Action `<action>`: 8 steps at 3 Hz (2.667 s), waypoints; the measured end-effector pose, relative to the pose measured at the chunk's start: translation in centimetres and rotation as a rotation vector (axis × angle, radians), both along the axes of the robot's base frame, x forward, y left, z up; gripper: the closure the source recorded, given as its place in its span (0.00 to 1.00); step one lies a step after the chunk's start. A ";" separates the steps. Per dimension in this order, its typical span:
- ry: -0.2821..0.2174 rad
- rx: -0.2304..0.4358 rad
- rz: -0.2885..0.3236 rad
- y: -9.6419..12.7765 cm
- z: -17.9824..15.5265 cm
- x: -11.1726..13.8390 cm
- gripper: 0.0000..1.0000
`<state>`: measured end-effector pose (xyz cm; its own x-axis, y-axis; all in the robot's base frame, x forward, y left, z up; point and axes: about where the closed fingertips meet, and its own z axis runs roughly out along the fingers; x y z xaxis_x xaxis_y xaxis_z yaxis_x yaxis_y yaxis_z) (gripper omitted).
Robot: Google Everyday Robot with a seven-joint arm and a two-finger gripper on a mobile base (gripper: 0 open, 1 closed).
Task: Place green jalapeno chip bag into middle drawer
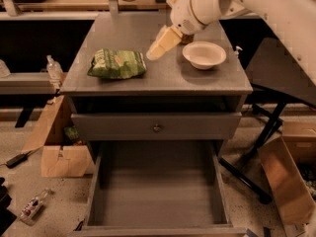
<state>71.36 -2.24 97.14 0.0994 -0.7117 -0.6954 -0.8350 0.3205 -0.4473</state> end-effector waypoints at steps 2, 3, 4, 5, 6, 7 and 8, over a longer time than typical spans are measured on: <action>0.129 0.054 0.148 11.2 -6.4 2.3 0.00; 0.245 0.084 0.176 14.9 -10.7 3.4 0.03; 0.310 0.079 0.176 16.5 -13.5 4.4 0.25; 0.345 0.089 0.178 17.2 -15.2 4.8 0.49; 0.345 0.089 0.178 17.2 -14.6 4.8 0.72; 0.345 0.089 0.178 17.2 -13.9 4.8 1.00; 0.345 0.089 0.178 17.2 -13.7 4.8 1.00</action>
Offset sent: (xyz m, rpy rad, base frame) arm 0.0235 0.1597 -0.0981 0.0612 0.2264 0.2348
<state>76.19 14.98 83.45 -0.0343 -0.6399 -0.7677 -0.9774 0.1818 -0.1079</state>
